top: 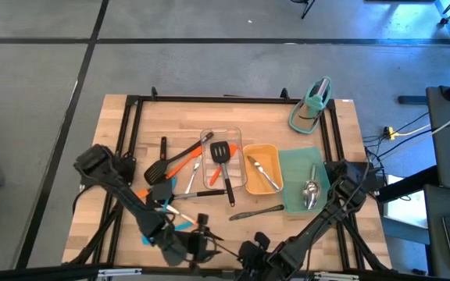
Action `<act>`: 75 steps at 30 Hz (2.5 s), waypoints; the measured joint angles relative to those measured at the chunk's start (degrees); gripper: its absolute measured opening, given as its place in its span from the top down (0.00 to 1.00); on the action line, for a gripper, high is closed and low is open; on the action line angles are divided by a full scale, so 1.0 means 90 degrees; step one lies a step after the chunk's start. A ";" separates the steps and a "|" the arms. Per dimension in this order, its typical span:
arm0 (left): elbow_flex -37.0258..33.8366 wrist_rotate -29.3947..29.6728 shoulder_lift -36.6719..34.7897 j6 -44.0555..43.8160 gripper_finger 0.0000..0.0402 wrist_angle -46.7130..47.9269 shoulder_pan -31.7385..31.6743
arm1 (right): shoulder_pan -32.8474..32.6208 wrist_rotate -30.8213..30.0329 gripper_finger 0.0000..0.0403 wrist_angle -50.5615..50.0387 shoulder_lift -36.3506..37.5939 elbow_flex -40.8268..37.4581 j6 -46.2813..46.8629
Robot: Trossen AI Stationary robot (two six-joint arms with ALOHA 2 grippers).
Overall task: Pick & Place Kitchen Items
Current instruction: Put the black table knife into the yellow bin
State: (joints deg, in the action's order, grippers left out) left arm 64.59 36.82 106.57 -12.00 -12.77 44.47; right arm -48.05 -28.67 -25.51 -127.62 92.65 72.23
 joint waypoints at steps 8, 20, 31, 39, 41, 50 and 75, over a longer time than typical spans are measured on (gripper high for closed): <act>-0.0011 0.0382 -0.0846 0.0033 0.41 0.0069 0.0936 | 0.0000 -0.0665 0.96 -0.1317 0.0052 0.1140 0.0391; -0.0016 0.2655 -0.1633 0.0861 0.44 0.0040 0.2428 | 0.0143 -0.0954 0.96 -0.6705 0.0073 0.4570 0.1961; -0.0016 0.2797 -0.1750 0.0999 0.44 -0.0053 0.2694 | 0.1037 0.0250 0.96 -0.7171 0.0328 0.4462 0.1808; -0.0016 0.2788 -0.1752 0.1204 0.44 -0.0367 0.2731 | 0.1713 0.0302 0.96 -0.7165 0.0331 0.4465 0.1189; -0.0016 0.2788 -0.1752 0.1203 0.44 -0.0364 0.2752 | 0.1828 0.0309 0.96 -0.7168 0.0331 0.4465 0.0904; -0.0016 0.2948 -0.1752 0.1203 0.44 -0.0347 0.2979 | 0.1336 -0.0003 0.96 -0.7166 0.0328 0.4463 0.0975; -0.0016 0.2912 -0.1752 0.1368 0.44 -0.0411 0.2863 | 0.1612 0.1703 0.96 -0.7149 0.2871 0.0120 0.2979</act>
State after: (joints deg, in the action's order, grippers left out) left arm 64.45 63.03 90.80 0.31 -16.47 70.24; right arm -33.55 -13.35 -89.85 -101.78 93.73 99.05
